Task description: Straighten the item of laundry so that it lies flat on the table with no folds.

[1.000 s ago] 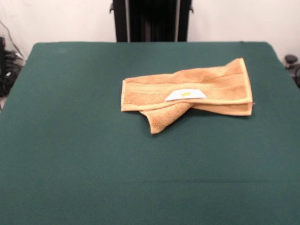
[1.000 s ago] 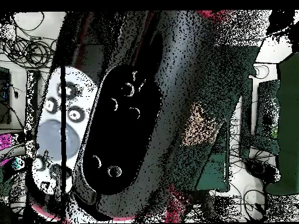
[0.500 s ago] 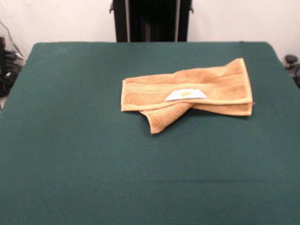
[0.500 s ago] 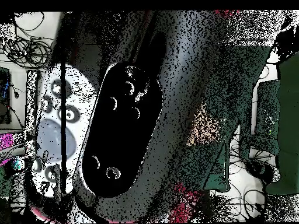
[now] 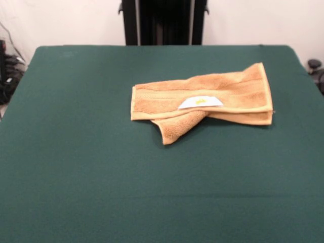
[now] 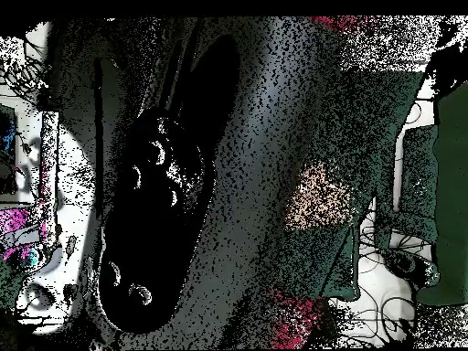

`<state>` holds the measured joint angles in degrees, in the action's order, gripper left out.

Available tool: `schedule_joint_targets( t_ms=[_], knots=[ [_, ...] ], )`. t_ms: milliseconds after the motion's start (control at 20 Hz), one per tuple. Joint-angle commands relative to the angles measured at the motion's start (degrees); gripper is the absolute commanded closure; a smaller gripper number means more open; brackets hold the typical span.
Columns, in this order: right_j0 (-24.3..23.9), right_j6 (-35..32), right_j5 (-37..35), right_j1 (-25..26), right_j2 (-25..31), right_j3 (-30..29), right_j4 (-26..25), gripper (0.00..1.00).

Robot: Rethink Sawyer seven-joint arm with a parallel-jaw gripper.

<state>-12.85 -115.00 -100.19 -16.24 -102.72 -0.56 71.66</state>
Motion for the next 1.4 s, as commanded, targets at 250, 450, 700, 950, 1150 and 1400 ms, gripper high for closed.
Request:
schedule_joint_targets(
  t_ms=[250,450,700,950,1150,1400],
  knots=[
    [2.23,15.81,4.11,-15.22,12.85,-1.09,-2.9,0.0],
    [2.98,10.43,2.71,-15.08,14.32,-2.31,-3.66,0.0],
    [1.77,8.9,-1.31,-15.24,13.38,-1.75,-0.2,0.0],
    [-0.92,4.29,-9.17,-15.58,7.83,-1.11,9.67,0.0],
    [-3.47,7.39,-14.95,-16.54,1.14,-0.22,16.95,0.0],
    [-6.06,11.22,-20.64,-17.76,-7.25,0.19,25.54,0.0]
  ],
)
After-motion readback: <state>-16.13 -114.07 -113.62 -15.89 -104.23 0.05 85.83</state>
